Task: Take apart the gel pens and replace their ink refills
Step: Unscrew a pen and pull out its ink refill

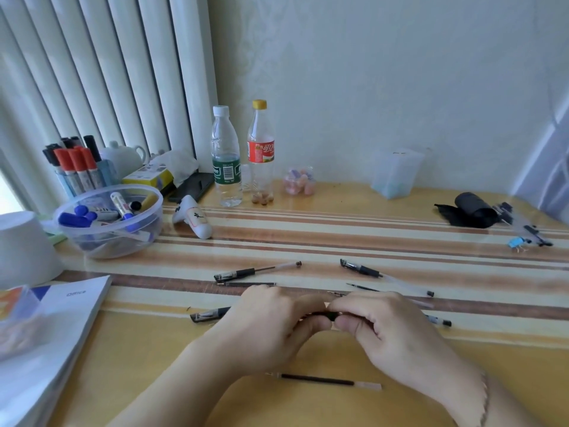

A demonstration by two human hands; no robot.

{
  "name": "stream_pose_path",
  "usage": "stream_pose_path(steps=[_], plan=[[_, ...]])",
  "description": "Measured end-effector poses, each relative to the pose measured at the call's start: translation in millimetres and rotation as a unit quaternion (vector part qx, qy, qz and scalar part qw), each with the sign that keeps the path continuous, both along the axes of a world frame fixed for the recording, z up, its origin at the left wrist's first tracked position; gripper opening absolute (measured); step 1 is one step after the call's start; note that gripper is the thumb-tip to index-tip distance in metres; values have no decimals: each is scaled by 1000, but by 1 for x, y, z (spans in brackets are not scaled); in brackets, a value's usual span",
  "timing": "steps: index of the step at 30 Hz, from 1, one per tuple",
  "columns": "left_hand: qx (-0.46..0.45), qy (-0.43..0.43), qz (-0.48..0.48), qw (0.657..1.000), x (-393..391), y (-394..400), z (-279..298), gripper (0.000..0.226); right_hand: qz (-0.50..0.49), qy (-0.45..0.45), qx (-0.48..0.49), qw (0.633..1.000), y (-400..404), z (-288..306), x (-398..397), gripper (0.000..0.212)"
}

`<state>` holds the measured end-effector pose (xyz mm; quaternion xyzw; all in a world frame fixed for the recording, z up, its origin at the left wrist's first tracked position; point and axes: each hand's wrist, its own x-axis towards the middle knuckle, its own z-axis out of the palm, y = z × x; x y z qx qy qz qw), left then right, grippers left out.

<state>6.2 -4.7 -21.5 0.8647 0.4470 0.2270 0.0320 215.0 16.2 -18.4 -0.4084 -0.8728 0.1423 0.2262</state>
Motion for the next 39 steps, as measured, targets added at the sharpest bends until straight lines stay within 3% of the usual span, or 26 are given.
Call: stream_pose_path(steps=[7,12,17,19,22,24,27,29,32,35,39], plan=[[28,-14,31,999,-4,1,2,25,-20,23,-13,999,3,1,7,17],[-2,-106,28,994,-1,4,3,24,-41,163,90,982,2,0,2,18],[-50,-173,21,983,0,7,0,35,-11,159,254,954,2,-1,-4,15],[-68,-191,23,979,-1,7,1,39,-21,114,216,970,2,1,-3,15],[-60,-173,9,983,-6,7,4,42,-37,27,85,995,4,3,1,41],[-66,-164,7,984,-10,7,5,44,-23,41,42,998,6,0,4,35],[-88,-172,15,981,-14,8,4,46,-68,70,61,993,5,-2,4,12],[-108,-185,22,977,-16,9,3,47,-73,74,41,994,3,-1,3,25],[-140,-190,33,971,-17,10,4,40,-30,65,4,997,3,0,3,27],[-176,-199,28,964,-22,10,9,28,-32,28,30,999,6,4,6,36],[-204,-241,48,948,-39,13,14,20,-69,-7,9,998,15,10,23,15]])
